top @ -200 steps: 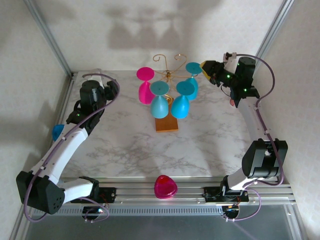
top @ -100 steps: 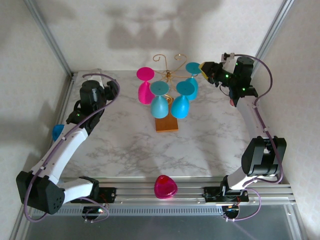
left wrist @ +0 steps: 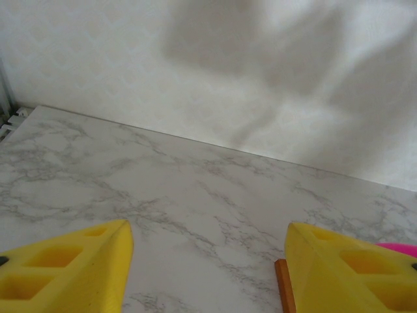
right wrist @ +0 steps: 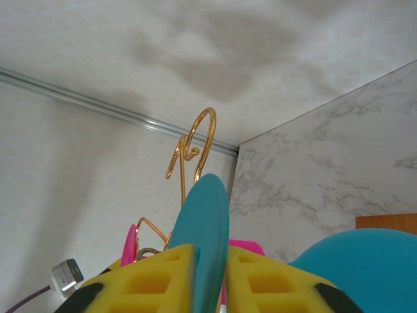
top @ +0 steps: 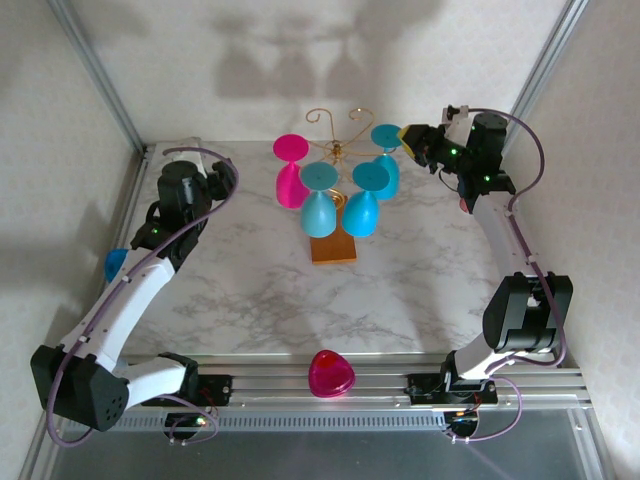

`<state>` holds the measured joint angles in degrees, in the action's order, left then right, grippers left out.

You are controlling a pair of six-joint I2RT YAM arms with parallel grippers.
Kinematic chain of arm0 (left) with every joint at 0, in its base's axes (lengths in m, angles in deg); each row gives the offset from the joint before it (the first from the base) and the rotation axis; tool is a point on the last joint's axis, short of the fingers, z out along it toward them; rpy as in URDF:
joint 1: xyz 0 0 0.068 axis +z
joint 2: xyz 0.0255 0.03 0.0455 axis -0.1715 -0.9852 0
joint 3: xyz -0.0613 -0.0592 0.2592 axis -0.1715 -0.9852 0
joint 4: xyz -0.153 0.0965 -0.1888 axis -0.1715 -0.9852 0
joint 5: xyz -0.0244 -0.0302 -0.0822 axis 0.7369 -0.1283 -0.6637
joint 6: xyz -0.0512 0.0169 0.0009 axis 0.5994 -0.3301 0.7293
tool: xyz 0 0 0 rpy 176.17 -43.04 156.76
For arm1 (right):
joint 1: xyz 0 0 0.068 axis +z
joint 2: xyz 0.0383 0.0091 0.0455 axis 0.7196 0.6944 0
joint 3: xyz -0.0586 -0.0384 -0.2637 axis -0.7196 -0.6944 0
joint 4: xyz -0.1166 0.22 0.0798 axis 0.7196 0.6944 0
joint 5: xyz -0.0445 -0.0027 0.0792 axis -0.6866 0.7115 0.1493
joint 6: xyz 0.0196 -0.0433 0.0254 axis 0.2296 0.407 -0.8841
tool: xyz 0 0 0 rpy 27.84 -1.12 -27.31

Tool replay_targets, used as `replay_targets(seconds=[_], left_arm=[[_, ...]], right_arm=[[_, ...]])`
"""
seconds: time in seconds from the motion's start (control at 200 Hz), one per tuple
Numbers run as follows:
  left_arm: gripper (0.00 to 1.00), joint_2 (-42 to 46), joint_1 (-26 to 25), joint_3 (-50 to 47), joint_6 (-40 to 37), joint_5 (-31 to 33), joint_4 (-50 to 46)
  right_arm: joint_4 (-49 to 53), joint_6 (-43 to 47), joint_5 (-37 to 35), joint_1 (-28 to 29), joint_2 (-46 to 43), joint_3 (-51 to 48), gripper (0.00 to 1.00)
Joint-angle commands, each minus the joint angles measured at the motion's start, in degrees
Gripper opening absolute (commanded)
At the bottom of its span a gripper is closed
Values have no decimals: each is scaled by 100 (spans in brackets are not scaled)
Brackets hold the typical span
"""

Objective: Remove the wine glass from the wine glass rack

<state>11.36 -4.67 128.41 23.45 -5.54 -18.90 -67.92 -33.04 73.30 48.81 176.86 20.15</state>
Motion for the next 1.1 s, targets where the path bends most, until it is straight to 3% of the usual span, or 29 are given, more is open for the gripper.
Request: replay_targets(seconds=[0.0,0.17,0.385,1.096], left_arm=[[63,119,-53,-4,-108,121,17],[62,139,-57,-10,-126,130,11],[62,153,-56,-25,-144,185,15],[61,359,-134,-212,-292,341,63]], right_arm=[[-180,-46,140,37,38,193,16],[-180,-39,148,33,14,165,15],[-211,-101,147,36,22,116,0],[-689,-745,349,31,-39,20,0]])
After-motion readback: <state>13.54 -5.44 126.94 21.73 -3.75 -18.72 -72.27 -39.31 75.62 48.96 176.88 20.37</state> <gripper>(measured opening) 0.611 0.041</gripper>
